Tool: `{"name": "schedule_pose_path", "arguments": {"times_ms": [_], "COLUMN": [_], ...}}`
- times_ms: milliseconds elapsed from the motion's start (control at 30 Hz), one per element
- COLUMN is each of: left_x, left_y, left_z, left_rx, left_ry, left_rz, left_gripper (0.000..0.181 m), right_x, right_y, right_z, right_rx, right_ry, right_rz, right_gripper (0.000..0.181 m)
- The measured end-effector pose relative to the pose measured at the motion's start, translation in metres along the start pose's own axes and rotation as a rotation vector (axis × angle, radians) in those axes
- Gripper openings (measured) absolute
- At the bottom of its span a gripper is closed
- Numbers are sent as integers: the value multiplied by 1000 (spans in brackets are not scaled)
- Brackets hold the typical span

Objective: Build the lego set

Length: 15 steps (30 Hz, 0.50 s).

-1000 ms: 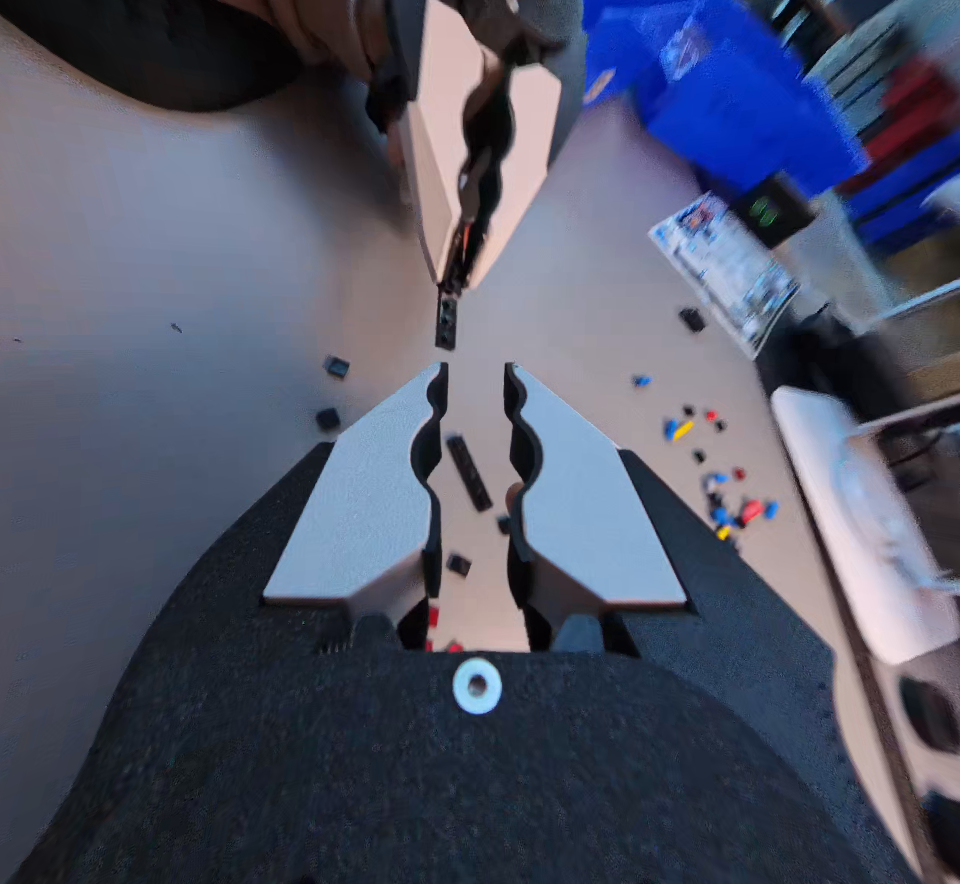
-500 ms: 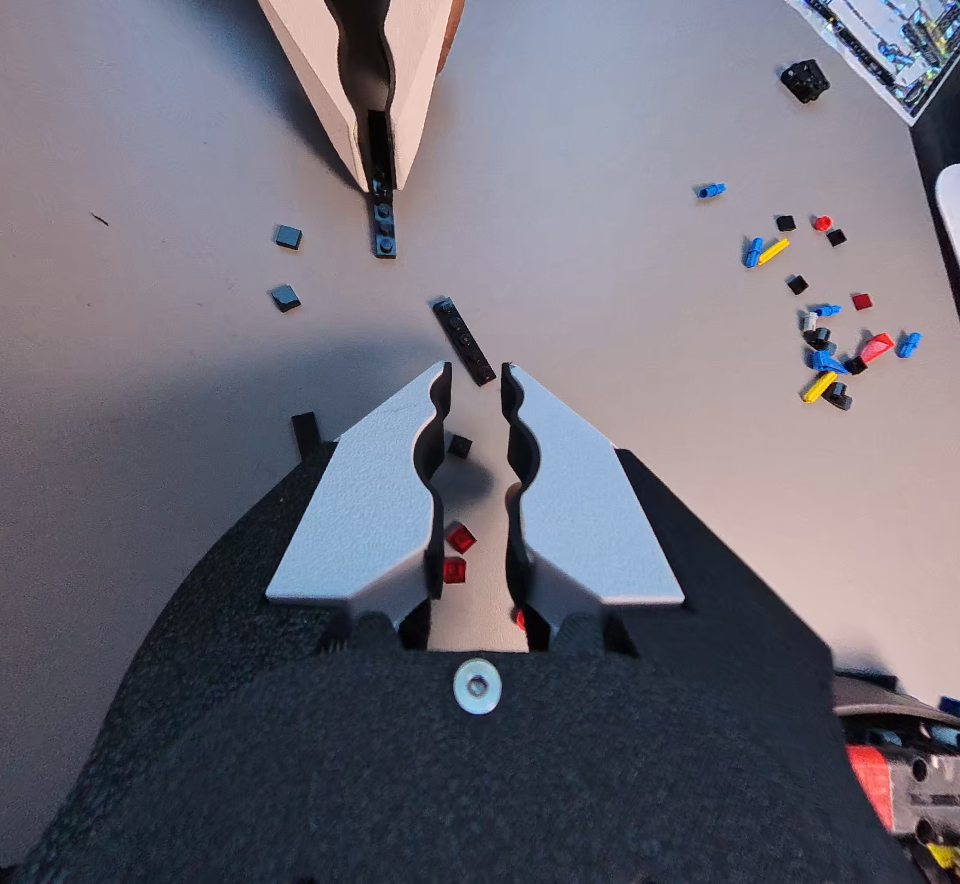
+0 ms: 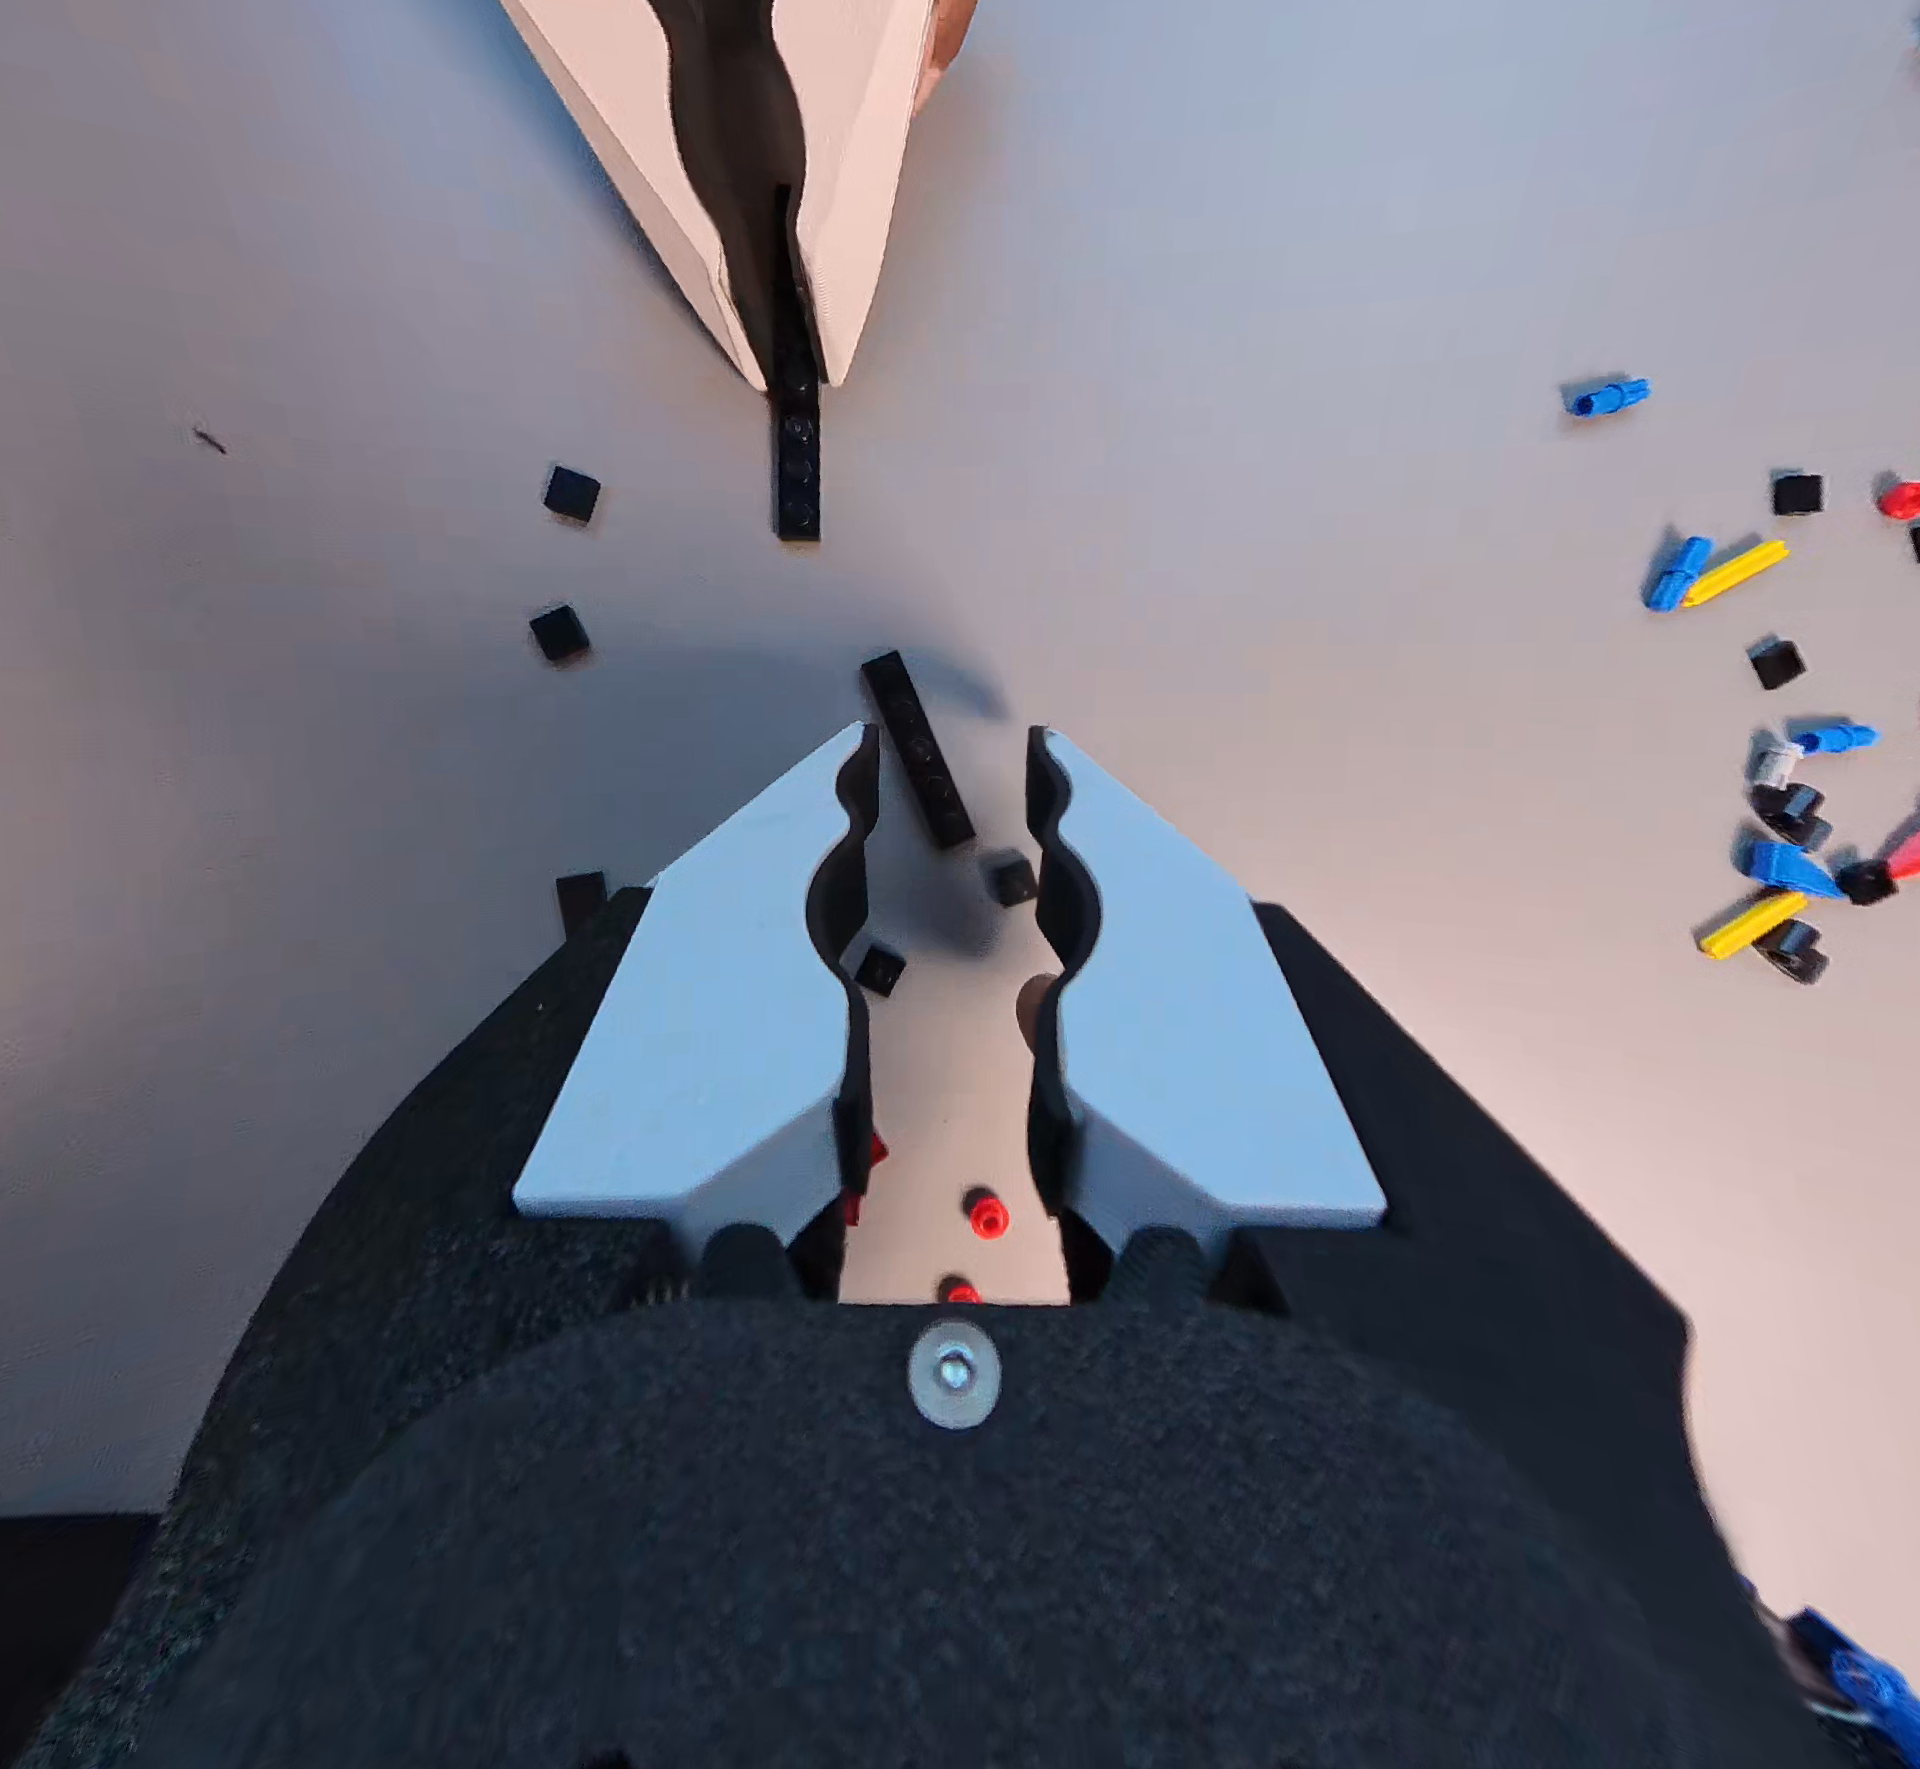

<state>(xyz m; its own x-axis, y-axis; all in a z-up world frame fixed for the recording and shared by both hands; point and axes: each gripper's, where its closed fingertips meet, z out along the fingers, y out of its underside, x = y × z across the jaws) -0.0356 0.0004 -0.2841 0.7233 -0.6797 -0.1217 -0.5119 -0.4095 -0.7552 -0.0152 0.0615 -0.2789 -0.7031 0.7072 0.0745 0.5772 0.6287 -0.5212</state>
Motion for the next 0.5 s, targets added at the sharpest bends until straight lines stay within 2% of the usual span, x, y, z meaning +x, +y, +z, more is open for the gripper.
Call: {"name": "schedule_pose_path", "arguments": {"times_ms": [100, 167, 233, 367, 500], "left_x": [-1, -2, -4, -10, -13], "left_y": [0, 0, -1, -1, -1], "left_z": [0, 0, 1, 2, 3], "left_rx": [3, 5, 7, 2, -3], "left_ry": [-8, -13, -25, -69, -101], "left_rz": [-7, -12, -17, -28, -33], "left_gripper": [6, 6, 6, 6, 6], "right_x": [1, 2, 9, 31, 41], "right_y": [4, 4, 5, 10, 5], "right_z": [6, 7, 7, 3, -14], "right_rx": [-58, -61, -65, -66, 7], "right_ry": [-29, -38, -4, 107, 182], "right_rz": [-3, 0, 4, 22, 74], "right_gripper": [22, 10, 5, 10, 15]}}
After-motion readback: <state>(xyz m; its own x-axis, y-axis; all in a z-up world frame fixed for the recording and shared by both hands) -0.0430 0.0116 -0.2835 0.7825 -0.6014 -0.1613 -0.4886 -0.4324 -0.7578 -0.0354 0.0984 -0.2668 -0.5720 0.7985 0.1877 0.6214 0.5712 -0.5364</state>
